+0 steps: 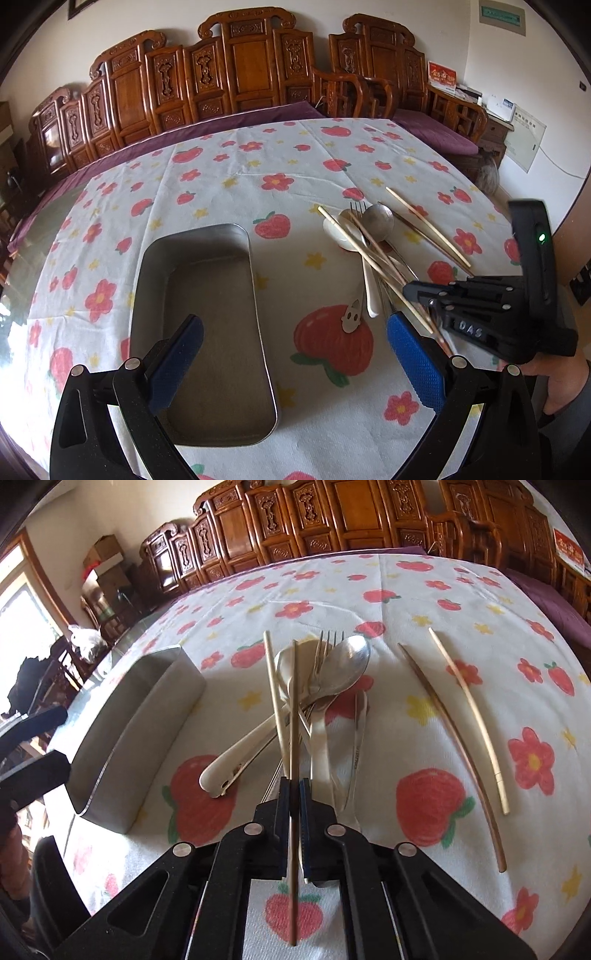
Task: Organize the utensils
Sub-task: 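Grasp a light wooden chopstick with the left gripper while the right gripper holds the dark chopstick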
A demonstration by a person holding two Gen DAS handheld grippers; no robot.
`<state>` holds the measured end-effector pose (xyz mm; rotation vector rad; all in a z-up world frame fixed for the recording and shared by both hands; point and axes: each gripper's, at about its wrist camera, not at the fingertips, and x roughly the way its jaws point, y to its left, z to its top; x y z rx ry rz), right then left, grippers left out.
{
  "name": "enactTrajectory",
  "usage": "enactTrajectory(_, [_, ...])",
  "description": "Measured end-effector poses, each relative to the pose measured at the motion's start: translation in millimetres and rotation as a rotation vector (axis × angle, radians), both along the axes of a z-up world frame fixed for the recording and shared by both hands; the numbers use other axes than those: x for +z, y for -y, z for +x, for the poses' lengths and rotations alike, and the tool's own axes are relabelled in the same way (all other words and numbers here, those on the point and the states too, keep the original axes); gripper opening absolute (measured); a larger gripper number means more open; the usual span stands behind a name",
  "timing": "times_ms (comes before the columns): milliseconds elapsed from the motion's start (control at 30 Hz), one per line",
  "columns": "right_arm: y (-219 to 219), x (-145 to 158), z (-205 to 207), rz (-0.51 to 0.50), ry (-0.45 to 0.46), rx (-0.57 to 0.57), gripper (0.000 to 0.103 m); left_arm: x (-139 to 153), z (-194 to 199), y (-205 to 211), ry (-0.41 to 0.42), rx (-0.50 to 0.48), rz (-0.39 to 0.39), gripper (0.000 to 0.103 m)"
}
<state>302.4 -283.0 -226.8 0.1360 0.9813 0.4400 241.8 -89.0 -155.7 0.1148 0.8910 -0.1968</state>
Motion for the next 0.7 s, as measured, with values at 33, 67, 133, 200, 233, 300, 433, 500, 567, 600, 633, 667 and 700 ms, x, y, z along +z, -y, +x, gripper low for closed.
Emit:
enactTrajectory(33, [5,4,0,0.014,0.007,-0.011,0.006,-1,1,2,-0.001,-0.003,0.005,0.096])
enactTrajectory(67, [10,7,0,0.027,0.015,-0.023,0.006,-2,1,5,-0.002,-0.006,0.011,0.096])
enactTrajectory(133, [21,14,0,0.049,0.032,-0.048,0.006,-4,4,11,-0.006,-0.015,0.017,0.096])
enactTrajectory(200, [36,21,2,0.057,0.054,-0.082,0.006,-6,7,17,-0.015,-0.021,0.014,0.096])
enactTrajectory(233, [42,23,2,0.060,0.059,-0.093,0.006,-7,9,20,-0.018,-0.022,0.013,0.096])
enactTrajectory(300, [54,25,4,0.063,0.070,-0.124,0.006,-8,15,26,-0.023,-0.026,0.007,0.096])
enactTrajectory(433, [73,24,7,0.047,0.070,-0.179,0.006,-14,28,42,-0.054,-0.038,-0.020,0.083])
enactTrajectory(500, [78,22,8,0.050,0.067,-0.190,0.006,-19,36,51,-0.080,-0.045,-0.057,0.071])
enactTrajectory(567, [79,20,10,0.051,0.067,-0.192,0.006,-23,44,62,-0.097,-0.056,-0.072,0.062])
enactTrajectory(600, [78,20,10,0.050,0.067,-0.190,0.006,-25,48,68,-0.101,-0.067,-0.073,0.057])
enactTrajectory(633, [78,20,11,0.050,0.067,-0.189,0.006,-27,52,73,-0.103,-0.073,-0.072,0.056])
enactTrajectory(667, [79,19,11,0.049,0.066,-0.189,0.006,-29,56,78,-0.107,-0.077,-0.073,0.052])
enactTrajectory(700, [80,19,12,0.045,0.066,-0.190,0.006,-31,60,81,-0.113,-0.077,-0.075,0.049])
